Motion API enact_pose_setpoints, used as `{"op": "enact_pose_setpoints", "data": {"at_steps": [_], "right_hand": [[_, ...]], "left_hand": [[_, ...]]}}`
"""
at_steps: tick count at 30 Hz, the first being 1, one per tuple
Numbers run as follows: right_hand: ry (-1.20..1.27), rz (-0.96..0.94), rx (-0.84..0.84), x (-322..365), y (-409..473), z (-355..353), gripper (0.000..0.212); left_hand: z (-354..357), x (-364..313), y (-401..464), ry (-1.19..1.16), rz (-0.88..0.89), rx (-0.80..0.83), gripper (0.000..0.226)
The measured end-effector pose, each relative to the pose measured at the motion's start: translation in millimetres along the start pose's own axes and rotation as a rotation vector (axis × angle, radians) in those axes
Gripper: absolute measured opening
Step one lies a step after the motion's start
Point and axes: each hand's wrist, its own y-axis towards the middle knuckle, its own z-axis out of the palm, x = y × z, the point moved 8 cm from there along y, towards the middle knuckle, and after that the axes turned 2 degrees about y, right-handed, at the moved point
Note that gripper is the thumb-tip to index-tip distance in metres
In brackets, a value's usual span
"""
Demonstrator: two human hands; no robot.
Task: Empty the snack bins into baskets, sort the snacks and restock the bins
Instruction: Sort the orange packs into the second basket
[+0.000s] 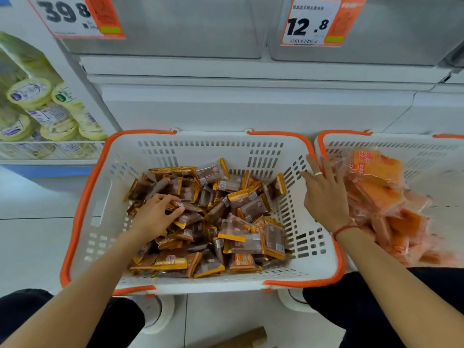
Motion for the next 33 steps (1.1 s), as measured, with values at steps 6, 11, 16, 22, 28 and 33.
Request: {"op": "enact_pose_setpoints", "data": {"at_steps": [6,11,16,22,28,33], "right_hand": [[0.225,-0.17,0.03,54.9,10.9,-3.8,0.029],[0.67,-0.054,1.057,122.2,-30.3,101.3,0.034],[0.659,0.085,1.292,113.8,-57.1,185.1,0.03],[0.718,0.044,1.27,62.8,-75.2,215.0,0.057],[1.024,0.045,0.779,60.5,2.0,41.6,0.041],[0.807,0.063,0.197,27.3,32.4,-28.0,0.048]], "left_hand": [[-20.9,-74.0,4.8,0.499,0.109,-0.178,0.051],[72.2,-160.1,-21.1,0.296,0.637,0.426,0.065],[75.6,-116.2,-19.0,0.583,0.731,0.318,0.06],[32.9,-106.4,-7.0,0.677,0.741,0.038,0.044],[-27.3,-65.7,25.2,0.794,0.392,-0.188,0.036],[-33.7,-87.8,19.2,0.731,0.205,-0.197,0.054]]}}
